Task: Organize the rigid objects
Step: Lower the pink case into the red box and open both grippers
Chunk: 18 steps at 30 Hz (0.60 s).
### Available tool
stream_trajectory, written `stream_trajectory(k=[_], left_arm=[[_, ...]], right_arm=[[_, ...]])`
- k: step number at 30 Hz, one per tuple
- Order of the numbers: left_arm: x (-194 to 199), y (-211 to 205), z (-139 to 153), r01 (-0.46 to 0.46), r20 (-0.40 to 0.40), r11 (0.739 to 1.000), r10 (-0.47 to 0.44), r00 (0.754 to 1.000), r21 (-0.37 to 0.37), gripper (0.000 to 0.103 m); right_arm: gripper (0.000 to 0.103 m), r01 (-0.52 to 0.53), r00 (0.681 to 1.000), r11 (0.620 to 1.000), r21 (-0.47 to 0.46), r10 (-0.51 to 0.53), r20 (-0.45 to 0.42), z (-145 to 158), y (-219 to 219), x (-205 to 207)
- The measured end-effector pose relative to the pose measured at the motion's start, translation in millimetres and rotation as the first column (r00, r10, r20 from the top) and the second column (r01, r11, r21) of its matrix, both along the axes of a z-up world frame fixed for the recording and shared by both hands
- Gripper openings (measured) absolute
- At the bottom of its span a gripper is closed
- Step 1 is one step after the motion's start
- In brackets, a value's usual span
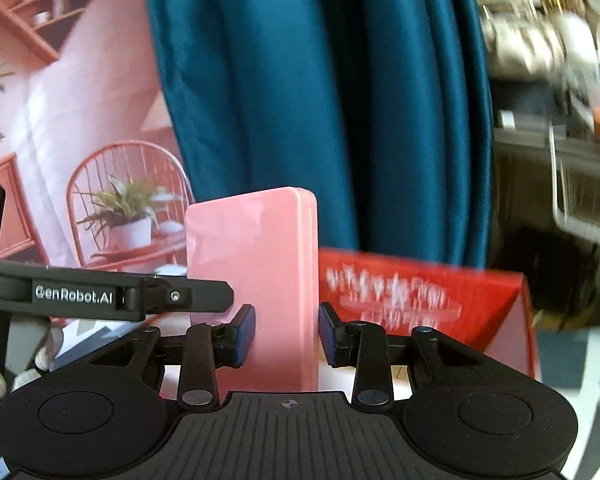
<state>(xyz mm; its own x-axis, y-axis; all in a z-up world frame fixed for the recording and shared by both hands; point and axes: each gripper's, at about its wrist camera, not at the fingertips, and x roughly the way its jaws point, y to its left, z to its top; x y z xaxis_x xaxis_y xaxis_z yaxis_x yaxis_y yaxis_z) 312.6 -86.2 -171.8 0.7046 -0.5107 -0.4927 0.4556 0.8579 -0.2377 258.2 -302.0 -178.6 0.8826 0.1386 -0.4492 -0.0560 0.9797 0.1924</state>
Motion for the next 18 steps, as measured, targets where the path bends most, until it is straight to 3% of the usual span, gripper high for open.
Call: stream_trajectory(k=[5,11,18], left_arm=[[12,-6,-18,0.009,-0.051,0.998,-0.006,0.999,0.065,0.054],[17,-12,-30,0.026,-0.08,0.995,-0.018,0.997,0.1,0.054],[7,-6,-23,0.016,-0.029,0.992,-0.012,1.0,0.127,0.055]], right_arm=[[0.032,0.048,0.994,0.994,0.101,-0.038,-0.099,-28,-9,9],[0.026,0.11,0.983,0.99,0.085,-0.095,-0.159,-43,-12,15],[0.029,0.187,0.972,0.974,0.124,-0.166,-0.164,-47,-17,5]])
